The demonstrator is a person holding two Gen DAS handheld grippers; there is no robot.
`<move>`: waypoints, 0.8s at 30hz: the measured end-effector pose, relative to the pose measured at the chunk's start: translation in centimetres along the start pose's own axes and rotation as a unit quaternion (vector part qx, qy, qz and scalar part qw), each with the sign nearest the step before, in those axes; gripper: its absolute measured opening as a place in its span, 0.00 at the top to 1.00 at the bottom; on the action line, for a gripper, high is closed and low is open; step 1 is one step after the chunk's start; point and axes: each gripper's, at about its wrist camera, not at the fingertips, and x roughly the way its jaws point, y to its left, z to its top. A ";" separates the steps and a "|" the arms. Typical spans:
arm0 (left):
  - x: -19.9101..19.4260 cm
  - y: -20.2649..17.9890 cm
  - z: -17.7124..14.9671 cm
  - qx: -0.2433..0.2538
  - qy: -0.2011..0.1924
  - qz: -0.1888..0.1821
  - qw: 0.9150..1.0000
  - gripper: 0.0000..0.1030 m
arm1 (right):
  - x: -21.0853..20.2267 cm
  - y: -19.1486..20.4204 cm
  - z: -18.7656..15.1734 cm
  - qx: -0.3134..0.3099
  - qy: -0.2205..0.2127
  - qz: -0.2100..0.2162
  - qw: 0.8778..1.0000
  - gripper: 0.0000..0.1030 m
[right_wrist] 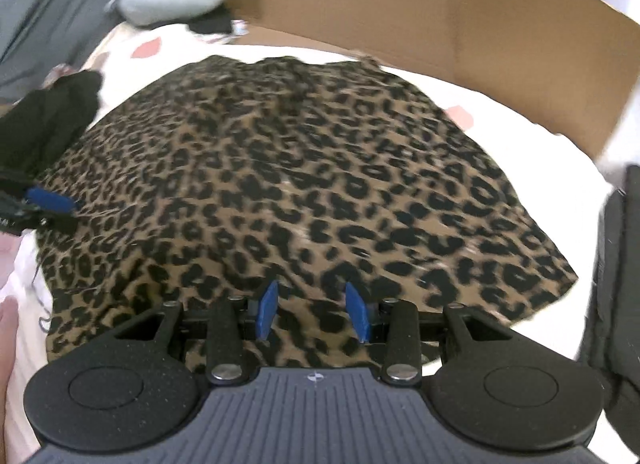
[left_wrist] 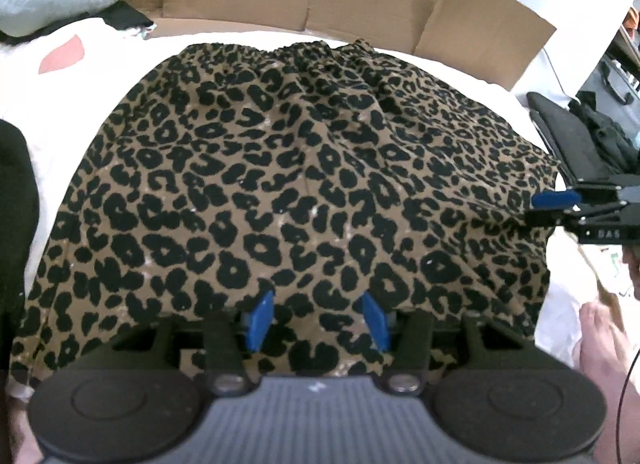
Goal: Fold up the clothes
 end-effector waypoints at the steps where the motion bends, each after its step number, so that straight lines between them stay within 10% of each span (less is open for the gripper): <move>1: 0.2 -0.1 0.0 -0.001 0.001 -0.001 1.000 0.49 | 0.3 0.3 0.1 -0.002 0.001 0.004 1.000 0.57; 24: -1.6 2.0 -0.7 -0.022 -0.007 0.021 1.000 0.49 | 0.6 3.2 -2.5 -0.054 0.067 0.050 0.995 0.65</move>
